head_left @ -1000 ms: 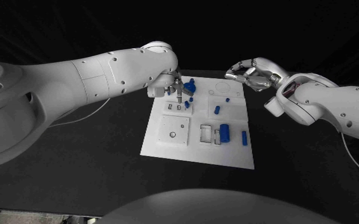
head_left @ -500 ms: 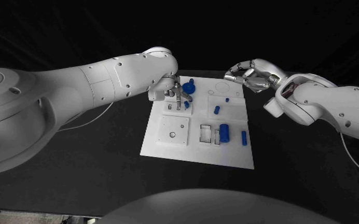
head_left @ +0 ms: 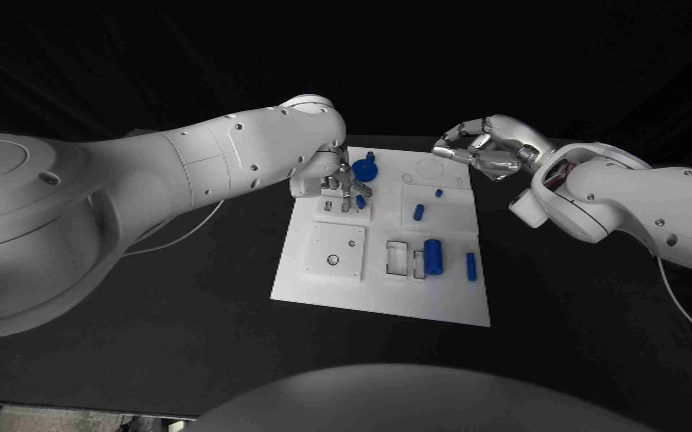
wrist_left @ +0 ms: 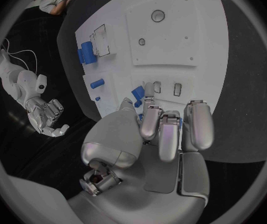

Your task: Assemble the parts on the task board

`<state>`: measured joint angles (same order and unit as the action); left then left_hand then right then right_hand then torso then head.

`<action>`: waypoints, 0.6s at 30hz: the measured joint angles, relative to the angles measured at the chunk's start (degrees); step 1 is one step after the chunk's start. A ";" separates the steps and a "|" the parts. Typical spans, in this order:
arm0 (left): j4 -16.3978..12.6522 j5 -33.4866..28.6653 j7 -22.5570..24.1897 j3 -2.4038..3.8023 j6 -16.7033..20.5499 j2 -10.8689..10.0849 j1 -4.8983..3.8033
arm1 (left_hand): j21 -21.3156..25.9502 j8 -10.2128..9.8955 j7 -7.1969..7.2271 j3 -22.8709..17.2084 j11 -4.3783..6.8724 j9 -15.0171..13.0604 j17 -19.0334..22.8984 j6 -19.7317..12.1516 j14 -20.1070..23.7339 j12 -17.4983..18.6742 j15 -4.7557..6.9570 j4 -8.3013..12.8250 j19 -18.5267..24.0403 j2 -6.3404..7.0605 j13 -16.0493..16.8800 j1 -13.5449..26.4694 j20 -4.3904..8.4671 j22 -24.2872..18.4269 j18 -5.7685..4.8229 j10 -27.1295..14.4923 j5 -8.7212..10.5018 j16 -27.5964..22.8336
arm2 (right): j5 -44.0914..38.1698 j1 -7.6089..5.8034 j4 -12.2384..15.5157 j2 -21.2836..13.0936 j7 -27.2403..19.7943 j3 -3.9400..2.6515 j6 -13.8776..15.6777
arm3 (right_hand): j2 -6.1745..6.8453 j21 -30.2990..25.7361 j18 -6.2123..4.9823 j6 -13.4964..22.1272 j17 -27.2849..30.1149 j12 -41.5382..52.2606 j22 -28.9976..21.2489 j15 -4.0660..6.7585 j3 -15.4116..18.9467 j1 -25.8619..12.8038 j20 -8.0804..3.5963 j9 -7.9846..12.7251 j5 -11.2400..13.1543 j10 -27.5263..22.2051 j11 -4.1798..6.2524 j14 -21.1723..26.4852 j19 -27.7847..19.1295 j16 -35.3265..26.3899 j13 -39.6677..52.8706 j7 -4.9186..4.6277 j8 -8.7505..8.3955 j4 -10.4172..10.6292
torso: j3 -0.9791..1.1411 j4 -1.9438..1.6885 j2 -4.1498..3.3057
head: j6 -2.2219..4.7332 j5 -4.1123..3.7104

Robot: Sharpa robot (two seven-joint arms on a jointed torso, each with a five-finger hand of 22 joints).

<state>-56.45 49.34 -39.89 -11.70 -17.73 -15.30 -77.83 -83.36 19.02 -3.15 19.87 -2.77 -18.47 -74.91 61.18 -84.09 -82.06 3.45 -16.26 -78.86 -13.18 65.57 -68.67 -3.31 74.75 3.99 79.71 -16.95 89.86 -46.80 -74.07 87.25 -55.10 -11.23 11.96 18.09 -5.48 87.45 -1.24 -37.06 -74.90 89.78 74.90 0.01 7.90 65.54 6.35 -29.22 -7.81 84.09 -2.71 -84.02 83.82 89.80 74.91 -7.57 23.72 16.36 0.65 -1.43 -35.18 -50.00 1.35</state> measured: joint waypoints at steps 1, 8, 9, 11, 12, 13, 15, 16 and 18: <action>0.22 -0.07 0.00 0.00 0.03 0.13 0.07 | 0.00 -0.23 0.00 0.00 0.00 0.00 0.00 0.00 0.00 0.00 0.00 0.00 0.16 0.00 0.00 0.00 0.15 -0.06 0.00 0.01 0.00 0.00 | 0.00 0.00 -0.01 0.00 0.03 0.00 -0.03 | 0.00 -0.19 0.00 0.00 0.00 0.00 0.03 0.00 0.00 0.00 0.00 -0.04 -0.17 0.00 0.00 0.00 0.00 0.00 0.00 0.00 0.00 0.00 | 0.01 0.01 0.01 | 0.00 0.01; 2.14 -0.57 -0.02 0.00 0.08 1.43 0.45 | 0.27 -0.44 0.00 -0.31 0.01 0.00 0.00 0.00 -0.09 0.00 -0.09 0.00 0.36 0.12 0.00 -0.48 -0.05 -0.23 0.00 0.12 0.00 0.00 | 0.00 0.02 -0.04 -0.02 0.25 0.01 -0.34 | -0.23 -0.20 0.00 0.00 0.00 0.00 0.05 0.00 0.00 0.23 0.00 -0.04 -0.17 0.00 0.00 0.00 0.00 0.00 0.00 0.00 0.24 0.00 | 0.01 0.02 0.01 | 0.00 -0.21; 2.32 -0.63 -0.02 0.00 0.09 1.54 0.48 | 0.27 -0.44 0.00 -0.31 0.02 0.00 0.00 0.00 -0.09 0.00 -0.10 0.00 0.36 0.07 0.00 -0.53 -0.05 -0.23 0.00 0.12 -0.18 0.00 | 0.00 0.03 -0.04 -0.03 0.28 0.01 -0.38 | -0.23 -0.20 0.00 0.00 -0.01 0.00 0.04 0.00 0.00 0.23 0.00 -0.04 -0.17 0.00 0.00 0.00 0.00 0.00 0.00 0.00 0.24 0.00 | 0.01 0.02 0.01 | 0.00 -0.21; 2.72 -0.74 -0.02 0.00 0.13 1.75 0.53 | 0.27 -0.43 0.00 -0.54 0.02 -0.04 0.01 0.00 -0.09 0.00 -0.10 0.22 0.36 0.07 0.00 -0.53 -0.05 -0.23 0.00 0.12 -0.25 0.00 | 0.00 0.03 -0.04 -0.05 0.35 0.01 -0.45 | -0.23 -0.19 0.00 0.00 -0.04 0.00 0.04 0.00 0.00 0.23 0.00 -0.04 -0.17 0.00 0.00 0.00 0.00 0.00 0.00 0.00 0.24 0.00 | 0.01 0.02 0.01 | 0.00 -0.29; 2.88 -0.78 -0.02 0.01 0.15 1.83 0.55 | 0.27 -0.61 0.00 -0.63 0.02 -0.07 0.01 0.00 -0.09 0.00 -0.10 0.13 0.36 0.07 0.00 -0.53 -0.05 -0.23 0.00 0.12 -0.27 0.00 | 0.00 0.04 -0.04 -0.06 0.38 0.01 -0.48 | -0.23 -0.20 0.00 0.00 -0.05 0.00 0.04 0.00 0.00 0.23 0.00 -0.04 -0.17 0.00 0.00 0.00 0.00 0.00 0.00 0.00 0.24 0.00 | 0.01 0.02 0.01 | 0.00 -0.32; 3.03 -0.81 -0.02 0.01 0.16 1.90 0.57 | 0.27 -0.75 -0.12 -0.70 0.02 -0.12 0.01 0.12 -0.09 0.00 -0.11 0.07 0.36 0.21 0.00 -0.71 -0.05 -0.23 -0.01 0.13 -0.62 0.00 | 0.00 0.05 -0.04 -0.06 0.40 0.02 -0.51 | -0.23 -0.27 0.00 0.00 -0.05 0.00 0.04 0.00 0.00 0.23 0.00 -0.04 -0.17 0.00 0.00 0.00 0.00 0.00 0.00 0.00 0.24 0.00 | 0.02 0.02 0.01 | 0.00 -0.34; 3.27 -0.87 -0.03 0.01 0.18 2.03 0.59 | 0.27 -0.84 -0.22 -0.92 0.02 -0.20 0.01 0.23 -0.09 0.00 -0.11 0.25 0.36 0.15 -0.01 -1.08 -0.05 -0.23 0.00 0.13 -0.92 0.00 | 0.01 0.06 -0.08 -0.06 0.46 0.02 -0.60 | -0.23 -0.46 0.00 0.00 -0.05 0.00 0.04 0.00 0.00 0.23 0.00 -0.09 -0.17 0.00 0.00 0.00 0.00 0.00 0.00 0.00 0.24 0.00 | 0.02 0.02 0.02 | 0.00 -0.35; 3.34 -0.89 -0.03 0.01 0.18 2.10 0.60 | 0.27 -1.11 -0.22 -1.09 0.02 -0.26 0.01 0.23 -0.08 0.00 -0.13 0.15 0.36 0.29 -0.01 -1.22 -0.05 -0.27 0.00 0.13 -1.20 0.00 | 0.01 0.06 -0.10 -0.05 0.49 0.02 -0.64 | -0.23 -0.46 0.00 -0.01 -0.05 0.00 0.04 0.00 0.00 0.23 0.00 -0.09 -0.17 0.00 0.00 0.00 0.00 0.00 0.00 -0.01 0.23 0.00 | 0.02 0.02 0.02 | 0.00 -0.35; 3.43 -0.93 -0.04 0.01 0.18 2.23 0.62 | 0.60 -1.44 -0.22 -1.52 0.03 -0.33 0.01 0.23 -0.03 0.00 -0.21 0.23 0.60 0.21 -0.02 -1.77 -0.08 -0.43 0.00 0.15 -1.70 0.00 | 0.03 0.08 -0.14 -0.05 0.53 0.02 -0.72 | -0.23 -0.46 0.00 -0.20 -0.04 0.00 0.04 0.00 0.15 0.23 0.00 -0.09 -0.17 0.00 0.00 0.00 0.00 0.00 0.00 -0.20 0.47 0.16 | 0.02 0.02 0.03 | 0.00 -0.35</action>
<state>-53.02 48.41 -39.92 -11.68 -17.55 -13.07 -77.21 -82.75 17.59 -3.37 18.35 -2.74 -18.79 -74.90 61.41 -84.11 -82.05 3.24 -16.02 -78.26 -12.97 65.55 -70.44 -3.39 74.32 3.99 79.85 -18.66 89.86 -46.77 -74.00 87.11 -55.14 -10.70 11.98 17.37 -5.71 86.99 -1.24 -37.27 -74.95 89.78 74.94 0.01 8.06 65.77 6.35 -29.31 -7.98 84.09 -2.71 -84.02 83.82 89.80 74.91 -7.77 24.19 16.52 0.68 -1.41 -35.15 -50.00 0.99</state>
